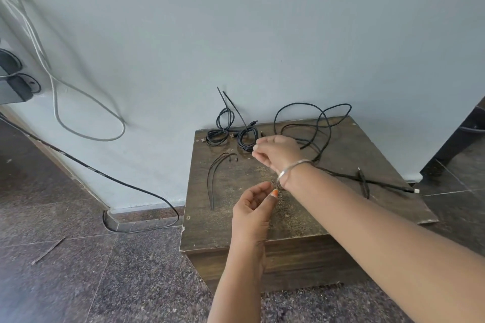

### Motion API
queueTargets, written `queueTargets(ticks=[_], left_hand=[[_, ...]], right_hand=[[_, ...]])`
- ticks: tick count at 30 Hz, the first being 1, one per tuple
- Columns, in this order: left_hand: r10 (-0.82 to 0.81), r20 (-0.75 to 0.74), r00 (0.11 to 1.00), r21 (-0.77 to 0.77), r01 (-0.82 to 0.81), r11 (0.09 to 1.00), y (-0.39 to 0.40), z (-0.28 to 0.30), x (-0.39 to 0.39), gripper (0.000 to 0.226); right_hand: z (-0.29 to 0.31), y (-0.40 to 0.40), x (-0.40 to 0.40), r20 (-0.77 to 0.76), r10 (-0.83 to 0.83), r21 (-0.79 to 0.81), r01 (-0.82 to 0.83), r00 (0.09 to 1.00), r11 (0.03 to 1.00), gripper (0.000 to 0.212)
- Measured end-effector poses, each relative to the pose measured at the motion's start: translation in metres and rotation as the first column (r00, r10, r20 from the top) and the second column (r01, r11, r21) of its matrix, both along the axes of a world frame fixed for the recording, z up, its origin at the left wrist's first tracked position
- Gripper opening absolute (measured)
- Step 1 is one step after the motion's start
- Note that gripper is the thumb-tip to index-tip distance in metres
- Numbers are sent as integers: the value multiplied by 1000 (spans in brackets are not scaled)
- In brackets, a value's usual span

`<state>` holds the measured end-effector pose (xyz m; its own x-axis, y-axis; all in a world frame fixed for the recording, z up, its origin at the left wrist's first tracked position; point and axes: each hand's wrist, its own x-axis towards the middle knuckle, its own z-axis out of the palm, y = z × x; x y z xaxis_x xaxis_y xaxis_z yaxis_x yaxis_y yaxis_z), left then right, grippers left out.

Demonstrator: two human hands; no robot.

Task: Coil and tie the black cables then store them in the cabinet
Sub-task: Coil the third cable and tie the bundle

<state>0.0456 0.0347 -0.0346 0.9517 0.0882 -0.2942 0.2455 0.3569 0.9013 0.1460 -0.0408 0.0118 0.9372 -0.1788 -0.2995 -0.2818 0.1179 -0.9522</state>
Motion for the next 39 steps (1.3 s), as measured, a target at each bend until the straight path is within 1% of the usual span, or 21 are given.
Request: queueTargets(ticks=[3,5,8,13,14,15,16,17,18,19,20,21,22,23,24,26,31,33,35,37,39], left_hand=[[-33,10,999,11,33,999,-3,0,-2,19],[-67,22,998,45,66,997,-6,0,-4,18],[-121,40,992,118,115,986,-15,2,-7,17],[-177,86,980,237,153,960,-25,3,-12,16],[-188,91,978,258,159,953,-26,3,-12,16],[-199,97,975,280,166,946,-28,3,-13,16],[-211,102,972,301,172,938,-29,4,-13,15],[-220,107,970,322,175,930,-30,3,-14,15],[-228,117,967,345,175,922,-30,3,-14,15],[-235,126,964,375,173,911,-30,2,-14,15],[-240,131,962,407,169,898,-30,0,-14,15],[-244,135,960,435,163,886,-31,-1,-15,15],[-245,142,959,458,156,875,-31,-2,-15,15],[-245,149,958,478,147,866,-31,-4,-15,15],[-245,158,957,494,138,859,-31,-5,-15,15],[-240,168,956,515,122,848,-32,-7,-15,15],[-274,142,951,580,144,802,-34,-12,-17,14],[-290,136,947,606,152,781,-34,-12,-18,14],[-295,134,946,612,155,776,-34,-12,-19,14],[-295,131,947,614,156,774,-33,-11,-20,14],[-296,131,946,615,157,773,-33,-11,-21,14]], right_hand=[[7,-15,-35,48,34,55,-36,998,998,9],[10,-31,-56,73,18,50,-22,997,998,8],[15,-63,-82,84,-55,51,51,995,997,9],[7,-118,-101,104,-237,109,226,966,968,9],[2,-126,-101,111,-241,69,235,964,970,10],[-3,-134,-102,126,-218,-16,222,968,975,11],[-9,-141,-103,140,-162,-158,184,977,970,12],[-16,-148,-104,150,-79,-353,128,985,927,14],[-20,-155,-104,151,17,-567,72,988,821,16],[-24,-161,-104,127,112,-751,22,986,660,20],[-25,-165,-103,88,180,-874,-11,980,487,25],[-26,-167,-103,46,216,-936,-33,975,350,30],[-26,-169,-101,9,230,-961,-54,973,270,35],[-28,-171,-100,-21,241,-972,-76,970,223,39],[-31,-172,-99,-51,256,-976,-102,965,192,41],[-35,-175,-97,-88,282,-976,-140,955,169,40],[-33,-178,-92,-56,311,-966,-131,949,224,13],[-32,-175,-92,-59,306,-966,-132,950,220,12],[-30,-172,-94,-65,308,-974,-127,949,186,12],[-26,-166,-96,-63,334,-983,-117,940,142,11],[-22,-154,-100,-25,378,-986,-85,925,142,11]])
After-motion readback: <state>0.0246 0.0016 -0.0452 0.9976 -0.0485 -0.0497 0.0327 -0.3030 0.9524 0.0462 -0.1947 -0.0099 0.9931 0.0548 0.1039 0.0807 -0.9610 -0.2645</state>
